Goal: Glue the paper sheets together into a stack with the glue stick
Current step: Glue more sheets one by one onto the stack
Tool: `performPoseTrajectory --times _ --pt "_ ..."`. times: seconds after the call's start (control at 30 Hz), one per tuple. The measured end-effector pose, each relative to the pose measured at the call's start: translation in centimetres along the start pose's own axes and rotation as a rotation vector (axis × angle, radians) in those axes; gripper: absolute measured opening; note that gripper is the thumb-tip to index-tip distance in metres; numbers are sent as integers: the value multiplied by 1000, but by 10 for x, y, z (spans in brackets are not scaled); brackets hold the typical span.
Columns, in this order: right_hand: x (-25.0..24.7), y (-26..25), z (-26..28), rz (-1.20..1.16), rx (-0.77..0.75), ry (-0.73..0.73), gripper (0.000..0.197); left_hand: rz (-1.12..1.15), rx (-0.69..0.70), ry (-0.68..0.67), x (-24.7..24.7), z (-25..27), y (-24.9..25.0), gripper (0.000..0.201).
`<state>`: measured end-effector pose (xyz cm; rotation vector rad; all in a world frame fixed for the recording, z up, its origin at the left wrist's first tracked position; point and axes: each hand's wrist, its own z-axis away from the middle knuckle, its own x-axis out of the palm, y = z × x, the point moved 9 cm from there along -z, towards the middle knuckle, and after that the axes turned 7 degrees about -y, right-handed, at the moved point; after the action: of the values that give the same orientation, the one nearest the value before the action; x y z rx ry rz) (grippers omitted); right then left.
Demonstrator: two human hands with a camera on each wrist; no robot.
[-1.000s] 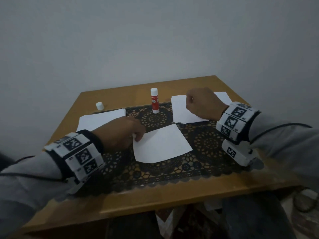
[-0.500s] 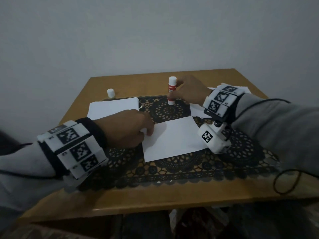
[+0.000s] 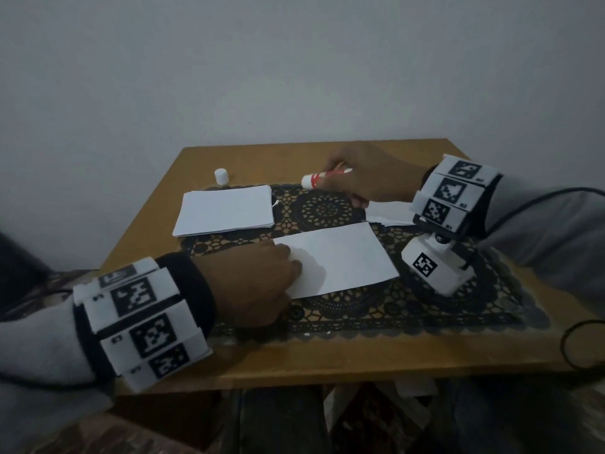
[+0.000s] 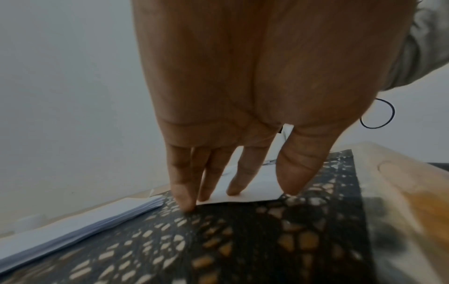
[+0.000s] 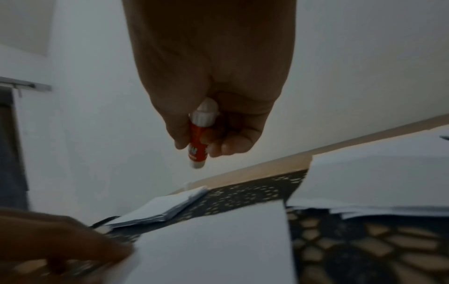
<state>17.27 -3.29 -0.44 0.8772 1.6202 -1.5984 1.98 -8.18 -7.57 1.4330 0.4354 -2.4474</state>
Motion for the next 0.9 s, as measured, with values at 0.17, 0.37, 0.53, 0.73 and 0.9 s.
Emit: performPoseTrajectory --times 0.17,0.37,0.53,0.73,0.9 --pt "15 -33 12 42 -98 -20 21 25 -14 38 2 11 11 54" --pt "47 -42 2 -41 -114 -107 14 71 -12 40 1 13 14 54" --pt "63 -45 -3 -18 -148 -112 15 92 6 67 -1 12 10 47" --pt "63 -44 -7 63 -130 -79 13 24 -26 72 -4 8 11 39" --pt "51 -31 -1 125 -90 -53 16 -8 -39 72 -5 6 12 41"
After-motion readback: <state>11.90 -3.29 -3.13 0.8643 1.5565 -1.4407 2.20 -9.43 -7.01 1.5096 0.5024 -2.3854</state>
